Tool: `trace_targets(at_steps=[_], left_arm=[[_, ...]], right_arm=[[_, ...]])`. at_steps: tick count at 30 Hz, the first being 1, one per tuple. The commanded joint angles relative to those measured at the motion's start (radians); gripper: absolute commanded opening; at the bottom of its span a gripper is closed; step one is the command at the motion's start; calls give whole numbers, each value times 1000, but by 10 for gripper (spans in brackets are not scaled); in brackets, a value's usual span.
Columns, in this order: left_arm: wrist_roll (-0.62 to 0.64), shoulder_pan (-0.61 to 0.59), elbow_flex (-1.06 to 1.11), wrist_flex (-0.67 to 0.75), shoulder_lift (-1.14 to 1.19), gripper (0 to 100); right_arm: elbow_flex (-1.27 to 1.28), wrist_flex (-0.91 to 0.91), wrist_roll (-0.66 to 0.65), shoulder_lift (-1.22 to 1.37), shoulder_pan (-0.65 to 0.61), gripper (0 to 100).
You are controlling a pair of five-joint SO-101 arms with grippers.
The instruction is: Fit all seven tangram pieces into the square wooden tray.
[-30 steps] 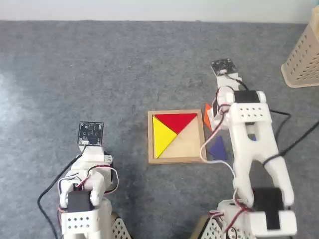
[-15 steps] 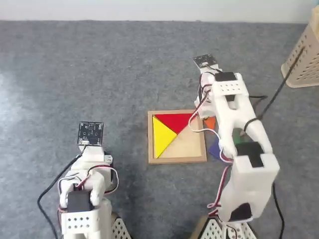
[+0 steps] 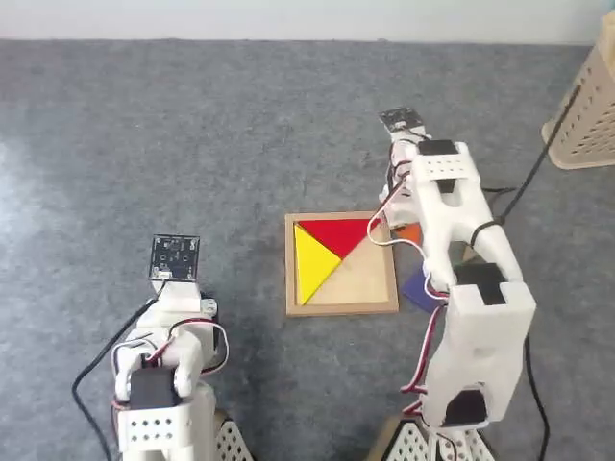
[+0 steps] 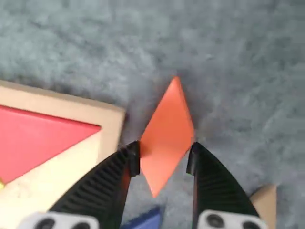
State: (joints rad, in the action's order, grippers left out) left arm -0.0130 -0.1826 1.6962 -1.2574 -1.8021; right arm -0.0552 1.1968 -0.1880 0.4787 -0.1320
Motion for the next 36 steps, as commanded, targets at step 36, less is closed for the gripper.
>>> trace_targets(at_steps=[36], left_arm=[[8,3,-12,-5,-17,12]], right_arm=[[-288,76,-121,166,105,171]])
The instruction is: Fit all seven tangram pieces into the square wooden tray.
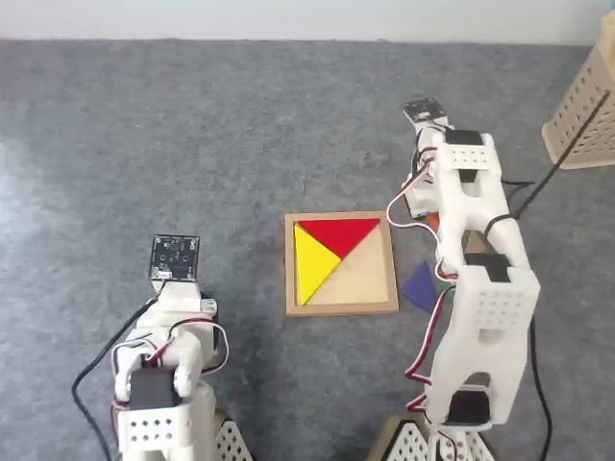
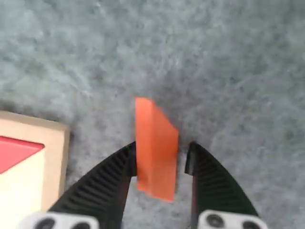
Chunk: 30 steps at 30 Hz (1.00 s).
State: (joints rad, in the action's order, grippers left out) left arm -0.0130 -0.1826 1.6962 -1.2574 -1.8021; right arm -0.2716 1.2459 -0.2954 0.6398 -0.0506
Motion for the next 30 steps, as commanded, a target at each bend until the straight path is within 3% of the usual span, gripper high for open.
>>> trace_targets(at_steps=[1,5,11,21,24,30], left_arm=[[8,3,-12,-5,-17,12],[8,3,-12,-5,-17,12],[8,3,-12,-5,-17,12],[8,3,-12,-5,-17,12],[8,3,-12,-5,-17,12],[8,3,-12,-5,-17,12]], right_arm=[[-84,38,-15,15,25,155],[-127,97,-5,22,19,1],[-166,255,114,-44,-35,7],[-160,466,342,-185,-278,6],[-84,435,374,-196,-357,6],[259,133,356,-351,-397,6]])
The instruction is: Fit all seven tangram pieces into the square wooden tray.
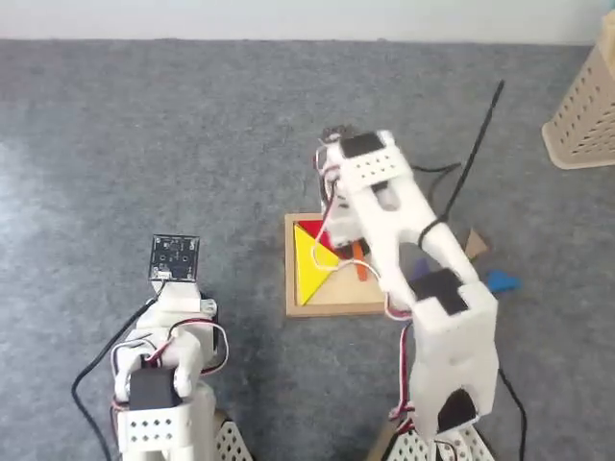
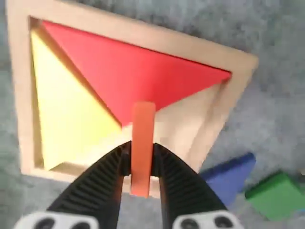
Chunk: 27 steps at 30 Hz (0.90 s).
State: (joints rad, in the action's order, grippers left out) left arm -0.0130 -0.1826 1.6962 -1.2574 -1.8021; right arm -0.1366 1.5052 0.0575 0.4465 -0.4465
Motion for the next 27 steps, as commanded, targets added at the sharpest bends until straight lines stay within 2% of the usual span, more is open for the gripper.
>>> trace_targets(at_steps=[1,7,12,16,23,27], left_arm=[[8,3,-12,-5,-17,12],[8,3,-12,-5,-17,12],[8,3,-12,-5,-17,12],[8,3,-12,-5,-17,12],[8,3,-12,-5,-17,12],[8,3,-12,-5,-17,12]], right_arm=[[176,-170,3,-205,7,6],[379,-282,0,-351,4,6],[390,-286,-5,-305,-8,6],[367,-286,-72,-278,-4,15],[351,-291,-94,-272,-2,188],[348,-291,-150,-268,-2,217]])
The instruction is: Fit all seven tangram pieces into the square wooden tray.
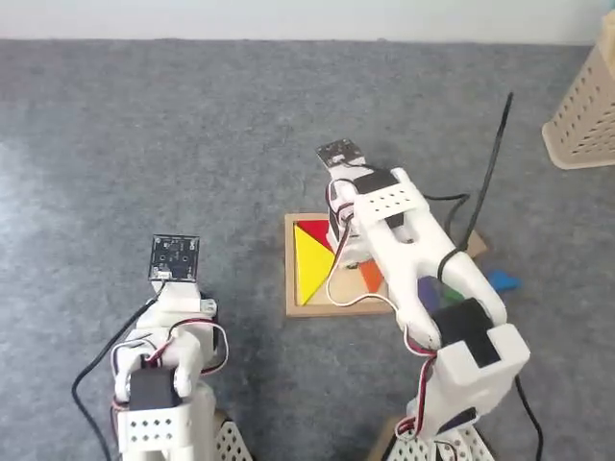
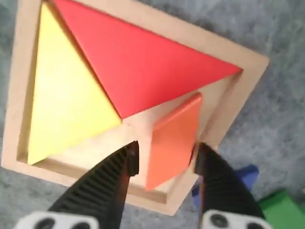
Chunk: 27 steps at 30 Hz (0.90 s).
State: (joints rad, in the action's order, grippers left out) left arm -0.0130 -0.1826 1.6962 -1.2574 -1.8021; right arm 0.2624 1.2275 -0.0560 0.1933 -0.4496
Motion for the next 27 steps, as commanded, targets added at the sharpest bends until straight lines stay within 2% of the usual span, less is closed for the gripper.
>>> trace_targets(at_steps=[1,8,12,14,18,27], left_arm=[[8,3,-12,-5,-17,12],[8,3,-12,-5,-17,12],[8,3,-12,-5,-17,12],[8,3,-12,-5,-17,12],[8,3,-12,-5,-17,12],[8,3,-12,-5,-17,12]], right_arm=[[-52,-13,-37,-15,2,217],[-72,-5,-40,-64,87,200],[12,-53,-44,-133,45,46],[68,-102,-69,-156,18,6],[114,-159,-91,-153,21,23],[49,-154,-80,-18,67,23]])
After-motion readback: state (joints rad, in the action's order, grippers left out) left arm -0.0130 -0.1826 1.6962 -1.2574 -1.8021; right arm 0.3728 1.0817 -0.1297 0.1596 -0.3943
